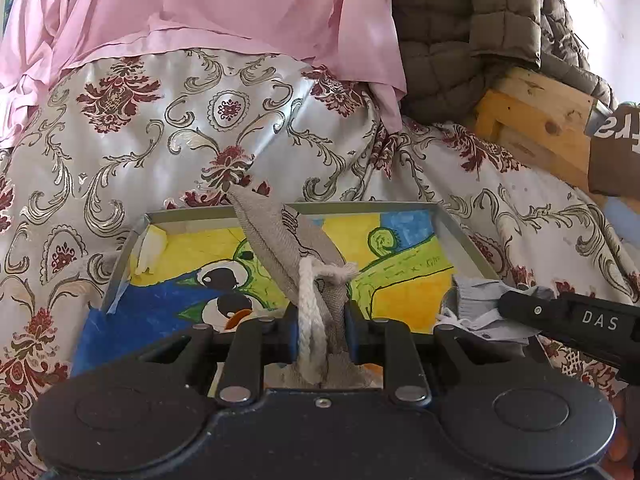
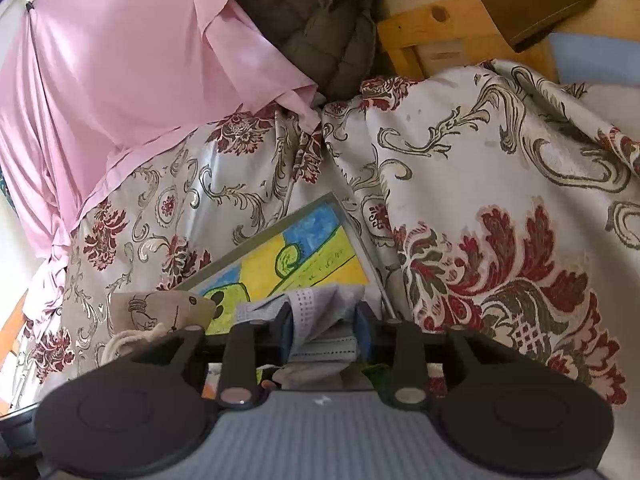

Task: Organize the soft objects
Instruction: 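Open the left tool over the tray while the right tool releases the grey mask there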

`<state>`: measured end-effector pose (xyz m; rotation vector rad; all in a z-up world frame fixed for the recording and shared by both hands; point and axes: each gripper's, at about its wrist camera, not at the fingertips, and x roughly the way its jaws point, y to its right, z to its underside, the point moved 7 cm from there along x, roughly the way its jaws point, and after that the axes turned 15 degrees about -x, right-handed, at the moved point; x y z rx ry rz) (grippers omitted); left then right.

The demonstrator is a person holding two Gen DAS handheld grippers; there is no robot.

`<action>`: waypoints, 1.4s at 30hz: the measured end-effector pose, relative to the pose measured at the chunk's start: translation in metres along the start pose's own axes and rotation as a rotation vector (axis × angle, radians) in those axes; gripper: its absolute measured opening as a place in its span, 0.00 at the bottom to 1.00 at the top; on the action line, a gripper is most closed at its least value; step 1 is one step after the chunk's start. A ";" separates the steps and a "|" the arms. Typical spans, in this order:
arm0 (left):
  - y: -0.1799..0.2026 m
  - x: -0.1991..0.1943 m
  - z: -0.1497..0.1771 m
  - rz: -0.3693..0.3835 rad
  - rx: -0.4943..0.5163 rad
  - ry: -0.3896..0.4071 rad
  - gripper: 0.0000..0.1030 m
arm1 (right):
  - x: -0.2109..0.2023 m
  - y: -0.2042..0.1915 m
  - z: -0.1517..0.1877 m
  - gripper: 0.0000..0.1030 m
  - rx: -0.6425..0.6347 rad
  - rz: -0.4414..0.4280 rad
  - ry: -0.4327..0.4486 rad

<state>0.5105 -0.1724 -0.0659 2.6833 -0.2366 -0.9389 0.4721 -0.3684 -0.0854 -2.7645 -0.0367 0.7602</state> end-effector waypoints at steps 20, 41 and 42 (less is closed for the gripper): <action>-0.003 -0.047 0.011 -0.038 -0.039 0.054 0.63 | -0.059 -0.030 -0.013 0.79 -0.106 -0.005 0.078; 0.001 -0.228 0.004 0.056 -0.089 0.270 0.90 | -0.229 -0.069 -0.002 1.00 -0.214 0.004 0.258; 0.001 -0.235 0.008 0.061 -0.090 0.275 0.91 | -0.236 -0.072 0.003 1.00 -0.227 0.009 0.261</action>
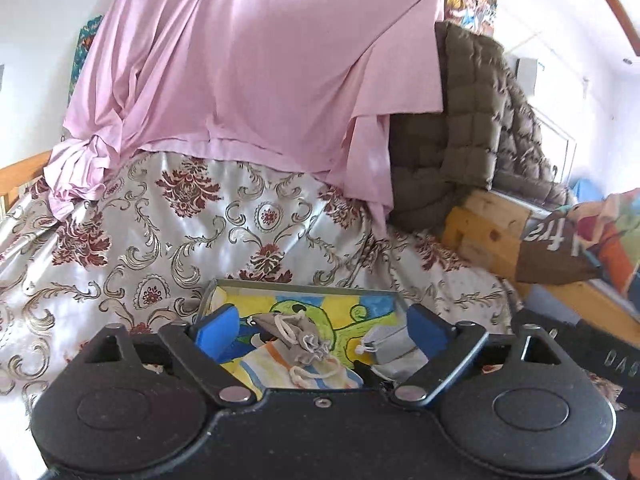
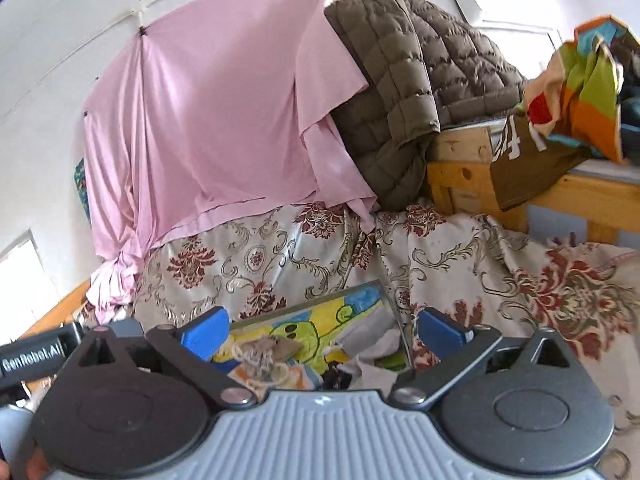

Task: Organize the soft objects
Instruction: 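Open the left tool over the tray while the right tool releases the grey mask there, then move both tools back over the remaining items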

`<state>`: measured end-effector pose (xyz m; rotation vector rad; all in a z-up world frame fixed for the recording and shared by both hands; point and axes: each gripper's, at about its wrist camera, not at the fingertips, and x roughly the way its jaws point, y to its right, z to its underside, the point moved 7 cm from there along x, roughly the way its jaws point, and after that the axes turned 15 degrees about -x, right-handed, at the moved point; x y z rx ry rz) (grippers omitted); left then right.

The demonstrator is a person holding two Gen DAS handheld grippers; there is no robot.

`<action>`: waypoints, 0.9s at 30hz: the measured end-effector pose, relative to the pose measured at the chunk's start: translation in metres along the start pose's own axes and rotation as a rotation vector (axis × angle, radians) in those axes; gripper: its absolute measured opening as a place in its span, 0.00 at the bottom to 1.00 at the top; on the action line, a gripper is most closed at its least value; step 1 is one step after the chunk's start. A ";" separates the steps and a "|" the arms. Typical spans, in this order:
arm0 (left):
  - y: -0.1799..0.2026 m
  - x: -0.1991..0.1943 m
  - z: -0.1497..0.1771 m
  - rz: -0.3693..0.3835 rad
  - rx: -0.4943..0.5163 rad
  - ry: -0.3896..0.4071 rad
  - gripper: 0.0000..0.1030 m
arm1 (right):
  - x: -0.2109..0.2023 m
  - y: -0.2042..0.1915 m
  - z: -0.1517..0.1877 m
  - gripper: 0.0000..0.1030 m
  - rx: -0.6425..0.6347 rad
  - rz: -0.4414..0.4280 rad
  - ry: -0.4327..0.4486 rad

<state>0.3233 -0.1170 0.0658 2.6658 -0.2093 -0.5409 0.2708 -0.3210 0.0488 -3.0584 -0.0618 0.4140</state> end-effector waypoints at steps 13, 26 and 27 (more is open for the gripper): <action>-0.021 -0.093 0.036 0.015 0.010 0.035 0.98 | -0.066 -0.031 0.035 1.00 -0.085 0.008 -0.007; -0.073 -0.137 0.078 -0.052 0.051 0.001 0.99 | -0.088 -0.079 0.081 1.00 -0.248 -0.003 -0.100; -0.077 -0.137 0.081 -0.059 0.062 -0.006 0.99 | -0.087 -0.081 0.084 1.00 -0.252 -0.005 -0.110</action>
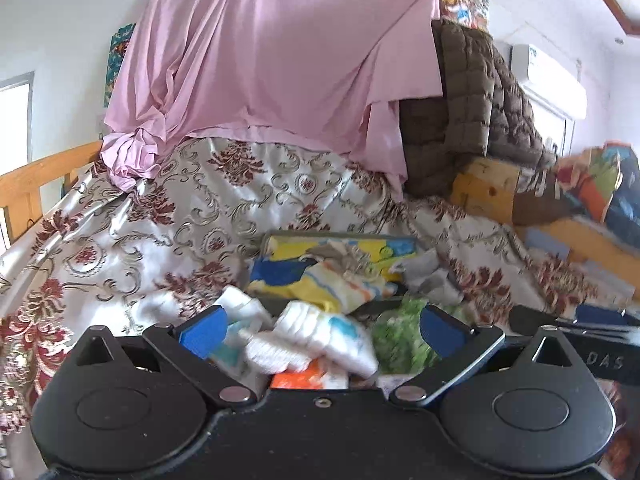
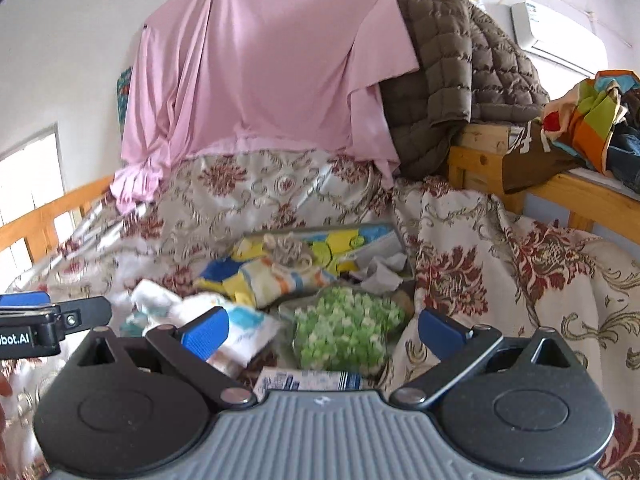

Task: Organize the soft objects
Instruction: 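Move both tools back over the remaining items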

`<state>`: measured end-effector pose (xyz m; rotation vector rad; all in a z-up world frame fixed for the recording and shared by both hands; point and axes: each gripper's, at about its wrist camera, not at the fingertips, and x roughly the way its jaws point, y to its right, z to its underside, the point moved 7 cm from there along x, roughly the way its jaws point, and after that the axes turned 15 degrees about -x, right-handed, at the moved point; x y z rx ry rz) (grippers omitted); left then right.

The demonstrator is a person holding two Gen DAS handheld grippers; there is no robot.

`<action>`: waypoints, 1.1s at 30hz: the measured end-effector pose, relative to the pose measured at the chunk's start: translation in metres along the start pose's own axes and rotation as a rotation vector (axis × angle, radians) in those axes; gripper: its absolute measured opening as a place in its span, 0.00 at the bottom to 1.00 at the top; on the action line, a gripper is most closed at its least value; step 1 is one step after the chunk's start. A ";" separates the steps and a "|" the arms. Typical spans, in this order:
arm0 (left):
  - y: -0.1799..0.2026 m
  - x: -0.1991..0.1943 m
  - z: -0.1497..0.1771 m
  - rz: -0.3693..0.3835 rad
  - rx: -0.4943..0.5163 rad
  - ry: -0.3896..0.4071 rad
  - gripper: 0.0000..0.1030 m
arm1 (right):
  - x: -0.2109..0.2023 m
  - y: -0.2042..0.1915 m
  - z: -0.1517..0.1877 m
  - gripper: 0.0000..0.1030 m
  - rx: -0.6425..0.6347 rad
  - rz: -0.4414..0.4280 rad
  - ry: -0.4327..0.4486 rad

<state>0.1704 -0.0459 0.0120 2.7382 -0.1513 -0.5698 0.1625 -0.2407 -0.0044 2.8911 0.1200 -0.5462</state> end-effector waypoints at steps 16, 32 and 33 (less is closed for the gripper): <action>-0.066 0.031 0.042 -0.128 -0.113 -0.199 0.99 | 0.044 -0.034 0.035 1.00 -0.072 -0.068 -0.194; -0.083 0.050 0.058 -0.235 -0.178 -0.340 0.99 | 0.064 -0.063 0.046 1.00 -0.143 -0.136 -0.253; -0.083 0.051 0.058 -0.237 -0.175 -0.341 0.99 | 0.065 -0.063 0.046 1.00 -0.140 -0.136 -0.256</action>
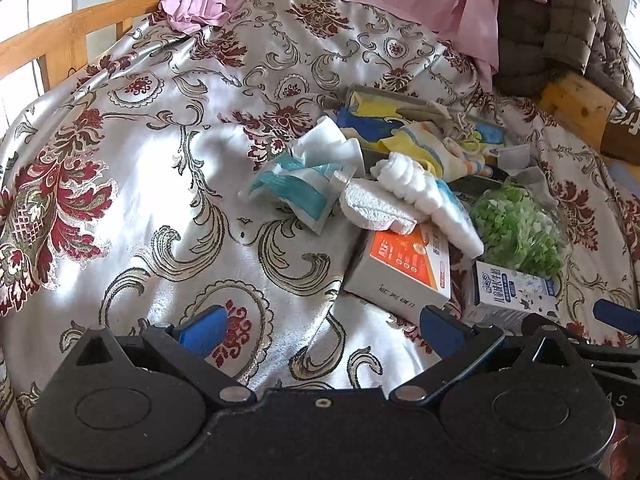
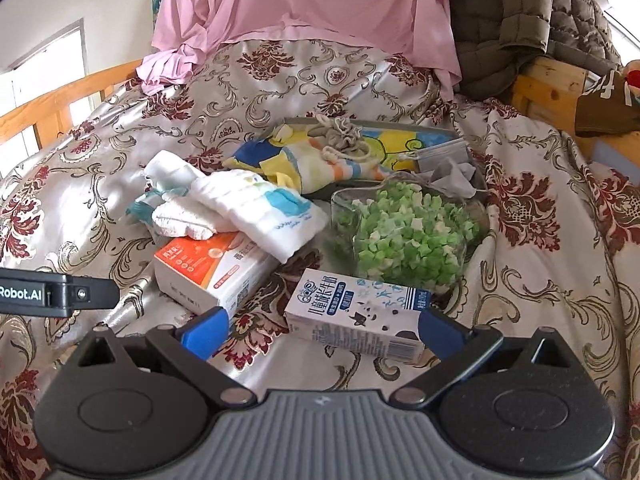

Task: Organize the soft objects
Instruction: 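Move both tools back over the remaining items, then grasp the white rolled cloth with the left tool while the right tool grasps the blue-printed white cloth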

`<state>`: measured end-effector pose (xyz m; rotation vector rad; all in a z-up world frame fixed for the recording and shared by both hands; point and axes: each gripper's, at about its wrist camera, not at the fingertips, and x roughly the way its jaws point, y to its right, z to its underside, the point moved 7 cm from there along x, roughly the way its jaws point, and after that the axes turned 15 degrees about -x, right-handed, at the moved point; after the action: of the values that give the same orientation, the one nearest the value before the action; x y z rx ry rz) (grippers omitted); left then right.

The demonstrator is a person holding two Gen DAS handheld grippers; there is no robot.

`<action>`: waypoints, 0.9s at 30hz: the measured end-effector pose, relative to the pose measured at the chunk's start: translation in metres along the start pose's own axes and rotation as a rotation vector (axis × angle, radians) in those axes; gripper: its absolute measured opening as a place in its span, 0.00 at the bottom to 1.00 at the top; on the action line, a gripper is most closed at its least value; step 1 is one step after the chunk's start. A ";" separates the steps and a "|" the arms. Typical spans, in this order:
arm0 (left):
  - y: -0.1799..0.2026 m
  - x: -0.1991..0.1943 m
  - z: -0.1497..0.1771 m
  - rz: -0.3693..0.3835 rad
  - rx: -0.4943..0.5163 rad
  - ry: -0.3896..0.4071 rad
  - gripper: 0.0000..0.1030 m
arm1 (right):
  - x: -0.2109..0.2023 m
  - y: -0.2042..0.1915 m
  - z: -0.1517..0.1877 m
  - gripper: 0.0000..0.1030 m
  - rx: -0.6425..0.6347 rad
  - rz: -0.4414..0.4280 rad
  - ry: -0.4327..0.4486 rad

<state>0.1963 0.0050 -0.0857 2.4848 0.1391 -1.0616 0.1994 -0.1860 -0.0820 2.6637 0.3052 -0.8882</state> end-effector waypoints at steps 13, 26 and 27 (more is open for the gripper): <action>0.000 0.012 -0.009 0.036 -0.055 -0.001 0.99 | 0.010 -0.001 0.001 1.00 0.052 -0.042 -0.022; 0.023 0.033 -0.049 0.098 0.120 0.088 0.99 | 0.011 0.005 -0.012 1.00 0.085 -0.044 0.091; 0.023 0.035 -0.050 0.108 0.115 0.080 0.99 | 0.011 0.006 -0.014 1.00 0.085 -0.033 0.108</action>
<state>0.2606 0.0029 -0.0719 2.6060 -0.0330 -0.9512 0.2176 -0.1856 -0.0765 2.7989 0.3452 -0.7850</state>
